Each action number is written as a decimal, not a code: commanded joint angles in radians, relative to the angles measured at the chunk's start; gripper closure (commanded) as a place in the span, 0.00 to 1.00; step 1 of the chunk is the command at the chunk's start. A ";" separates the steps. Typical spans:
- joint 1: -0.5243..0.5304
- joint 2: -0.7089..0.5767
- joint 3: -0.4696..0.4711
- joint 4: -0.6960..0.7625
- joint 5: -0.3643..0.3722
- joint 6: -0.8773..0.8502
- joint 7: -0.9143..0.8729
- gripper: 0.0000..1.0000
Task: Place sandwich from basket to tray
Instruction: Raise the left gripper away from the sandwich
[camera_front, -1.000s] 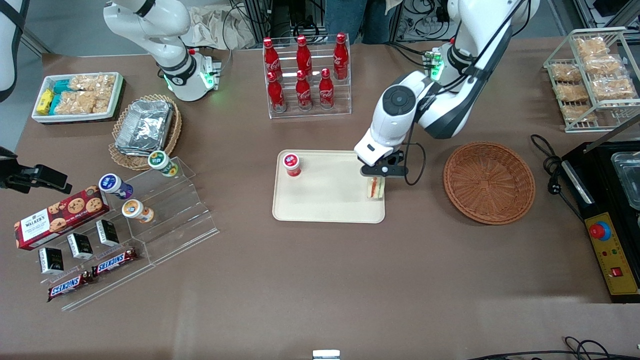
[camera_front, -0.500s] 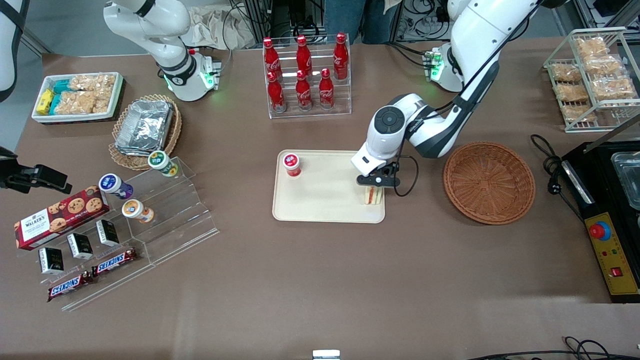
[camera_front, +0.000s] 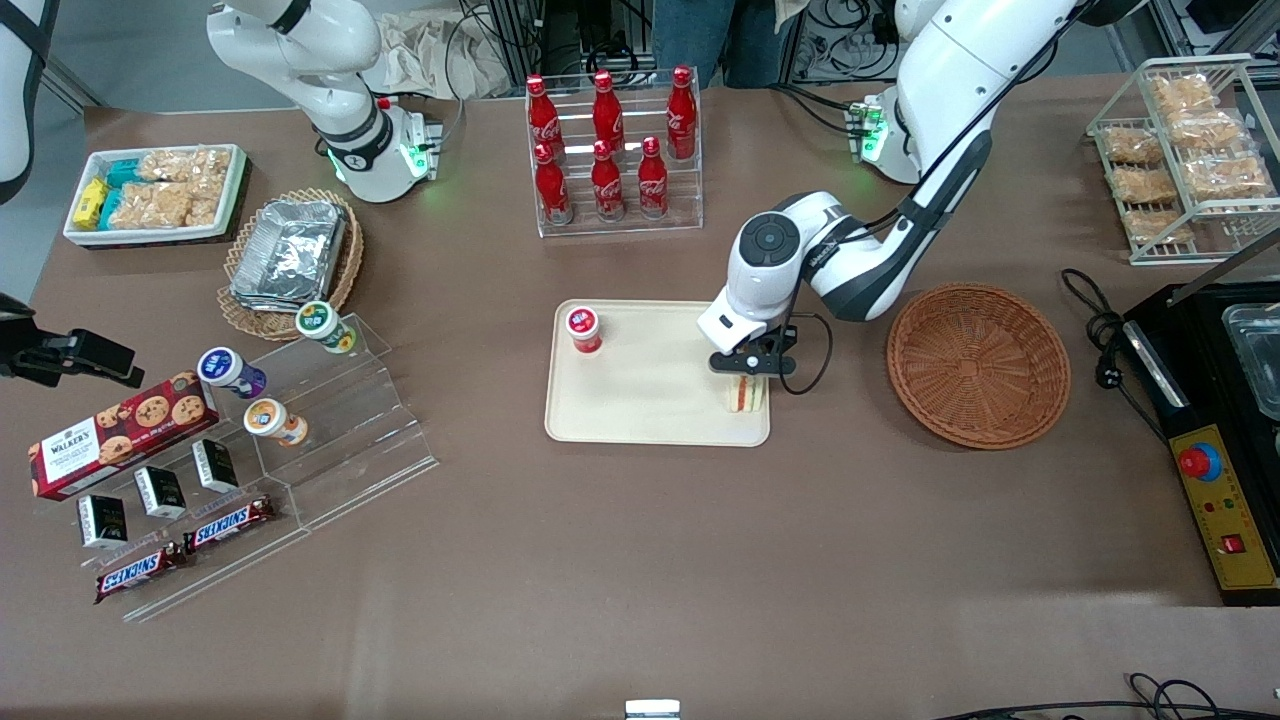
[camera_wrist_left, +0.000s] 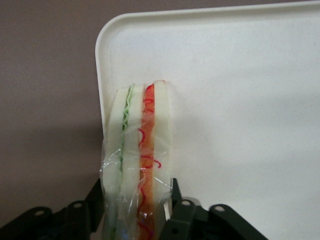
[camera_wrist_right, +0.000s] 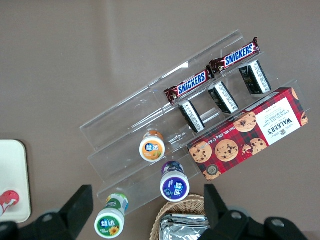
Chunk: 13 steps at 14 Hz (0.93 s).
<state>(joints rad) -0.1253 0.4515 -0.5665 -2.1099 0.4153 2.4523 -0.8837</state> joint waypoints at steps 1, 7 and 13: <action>-0.005 -0.080 -0.001 0.033 0.016 -0.086 -0.032 0.00; 0.006 -0.123 -0.007 0.425 -0.145 -0.658 0.024 0.00; 0.146 -0.197 0.007 0.577 -0.266 -0.782 0.328 0.00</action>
<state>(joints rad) -0.0274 0.2950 -0.5593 -1.5486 0.1961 1.7130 -0.6491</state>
